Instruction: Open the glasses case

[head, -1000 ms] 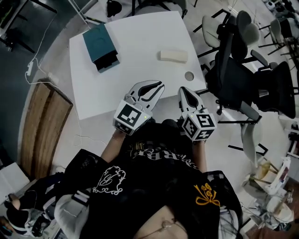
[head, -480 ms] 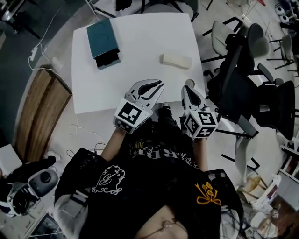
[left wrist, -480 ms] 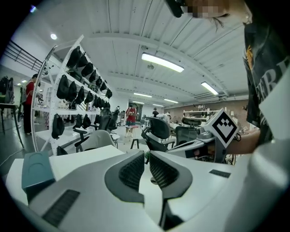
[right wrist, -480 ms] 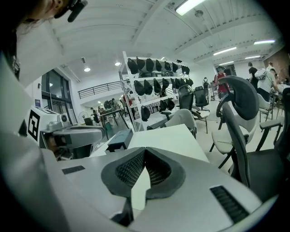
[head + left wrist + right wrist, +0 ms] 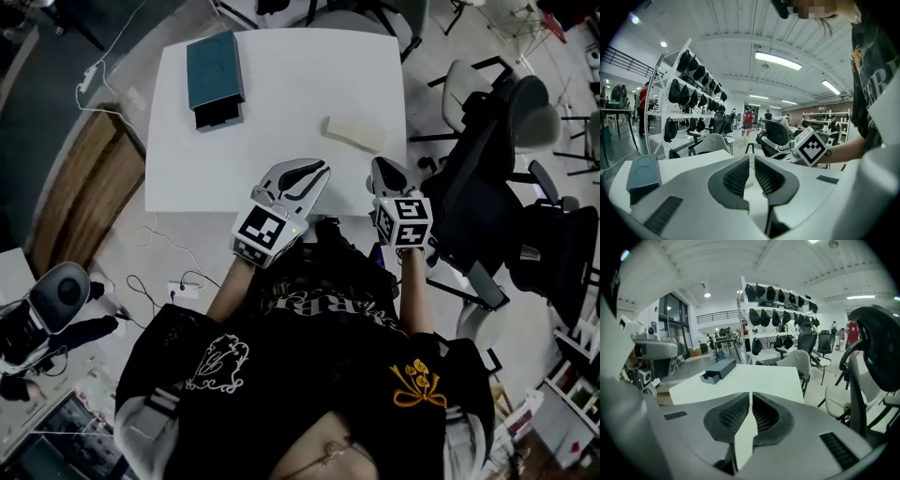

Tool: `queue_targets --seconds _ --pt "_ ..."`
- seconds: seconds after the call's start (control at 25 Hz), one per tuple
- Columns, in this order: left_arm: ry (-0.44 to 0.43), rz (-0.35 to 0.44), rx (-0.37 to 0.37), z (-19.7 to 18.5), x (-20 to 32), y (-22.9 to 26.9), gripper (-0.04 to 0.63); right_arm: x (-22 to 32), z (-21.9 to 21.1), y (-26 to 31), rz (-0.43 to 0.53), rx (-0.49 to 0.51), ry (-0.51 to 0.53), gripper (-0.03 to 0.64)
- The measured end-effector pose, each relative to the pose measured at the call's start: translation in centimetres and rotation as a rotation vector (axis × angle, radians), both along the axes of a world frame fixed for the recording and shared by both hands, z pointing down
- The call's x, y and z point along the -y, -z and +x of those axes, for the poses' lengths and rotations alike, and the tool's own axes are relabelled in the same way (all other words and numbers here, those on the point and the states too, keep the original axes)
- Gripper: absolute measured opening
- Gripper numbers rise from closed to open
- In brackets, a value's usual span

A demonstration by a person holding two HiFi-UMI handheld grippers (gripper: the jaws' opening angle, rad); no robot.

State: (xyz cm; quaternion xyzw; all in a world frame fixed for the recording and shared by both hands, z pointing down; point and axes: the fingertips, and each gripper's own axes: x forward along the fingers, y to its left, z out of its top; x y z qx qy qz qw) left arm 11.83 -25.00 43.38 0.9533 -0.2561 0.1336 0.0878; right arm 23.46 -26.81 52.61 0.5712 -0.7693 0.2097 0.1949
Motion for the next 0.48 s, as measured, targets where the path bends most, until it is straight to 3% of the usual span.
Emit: queue_targets --seconds 0.28,0.48 --pt "0.079 -0.016 0.030 1.1 0.7 -0.6 0.044 3.3 0.5 -5.3 -0.031 -0.293 0.291 0.075" --pt "0.113 -0.008 0.040 1.4 1.0 -0.9 0.044 5.1 0.6 -9.0 -0.074 -0.399 0.423 0.120"
